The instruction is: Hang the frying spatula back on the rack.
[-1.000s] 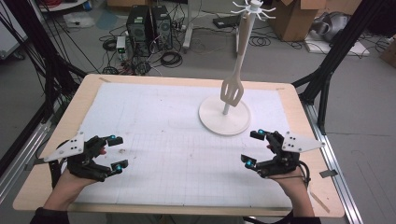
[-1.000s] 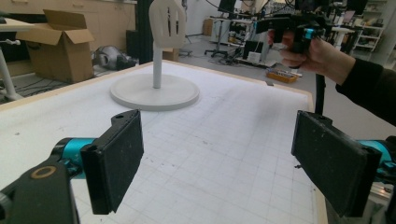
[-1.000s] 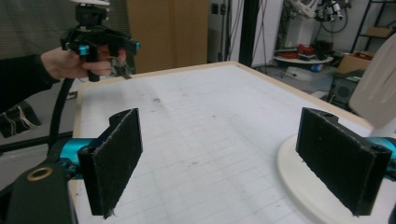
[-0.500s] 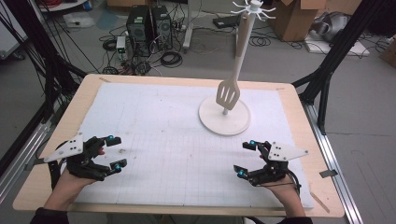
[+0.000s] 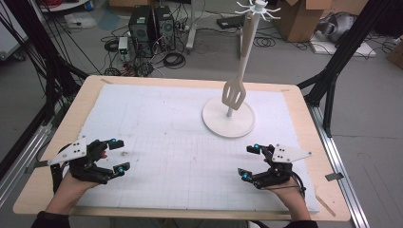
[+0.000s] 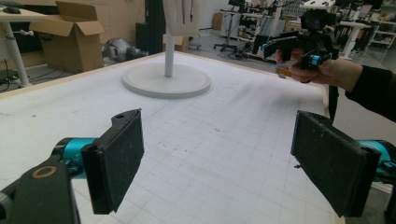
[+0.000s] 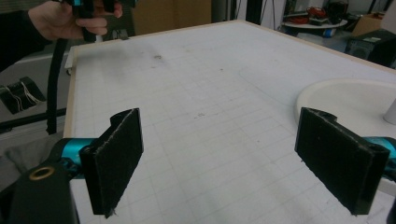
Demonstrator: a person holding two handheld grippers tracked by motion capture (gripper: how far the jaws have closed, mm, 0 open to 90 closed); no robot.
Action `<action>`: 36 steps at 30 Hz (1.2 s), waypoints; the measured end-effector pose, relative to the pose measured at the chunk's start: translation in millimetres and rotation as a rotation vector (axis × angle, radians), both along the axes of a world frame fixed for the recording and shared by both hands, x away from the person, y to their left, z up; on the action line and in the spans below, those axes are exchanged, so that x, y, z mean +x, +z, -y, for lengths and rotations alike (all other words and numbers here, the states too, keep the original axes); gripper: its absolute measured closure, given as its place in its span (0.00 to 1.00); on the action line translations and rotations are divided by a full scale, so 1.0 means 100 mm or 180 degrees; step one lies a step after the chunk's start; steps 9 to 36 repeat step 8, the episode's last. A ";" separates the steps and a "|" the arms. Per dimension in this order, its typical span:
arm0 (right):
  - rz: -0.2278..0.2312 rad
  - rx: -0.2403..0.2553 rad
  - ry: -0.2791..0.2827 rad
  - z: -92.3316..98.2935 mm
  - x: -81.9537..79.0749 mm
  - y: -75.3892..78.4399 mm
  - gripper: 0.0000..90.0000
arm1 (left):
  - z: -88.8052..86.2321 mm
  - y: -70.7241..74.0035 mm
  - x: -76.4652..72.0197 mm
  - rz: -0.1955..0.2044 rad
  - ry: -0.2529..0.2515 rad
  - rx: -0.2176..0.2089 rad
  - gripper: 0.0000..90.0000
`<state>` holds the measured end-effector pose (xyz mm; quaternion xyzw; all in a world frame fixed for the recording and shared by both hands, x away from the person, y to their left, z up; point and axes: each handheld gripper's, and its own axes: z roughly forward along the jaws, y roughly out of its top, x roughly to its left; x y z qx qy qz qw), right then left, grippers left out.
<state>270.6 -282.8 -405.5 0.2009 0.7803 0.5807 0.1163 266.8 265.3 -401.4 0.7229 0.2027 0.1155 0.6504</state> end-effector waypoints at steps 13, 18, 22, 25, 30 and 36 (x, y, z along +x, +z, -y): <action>-0.0031 -0.0003 -0.0013 0.01 0.02 -0.01 0.16 | -0.01 -0.01 0.01 0.0000 0.0018 0.0028 0.20; -0.0031 -0.0003 -0.0013 0.01 0.02 -0.01 0.16 | -0.01 -0.01 0.01 0.0000 0.0018 0.0028 0.20; -0.0031 -0.0003 -0.0013 0.01 0.02 -0.01 0.16 | -0.01 -0.01 0.01 0.0000 0.0018 0.0028 0.20; -0.0031 -0.0003 -0.0013 0.01 0.02 -0.01 0.16 | -0.01 -0.01 0.01 0.0000 0.0018 0.0028 0.20; -0.0031 -0.0003 -0.0013 0.01 0.02 -0.01 0.16 | -0.01 -0.01 0.01 0.0000 0.0018 0.0028 0.20; -0.0031 -0.0003 -0.0013 0.01 0.02 -0.01 0.16 | -0.01 -0.01 0.01 0.0000 0.0018 0.0028 0.20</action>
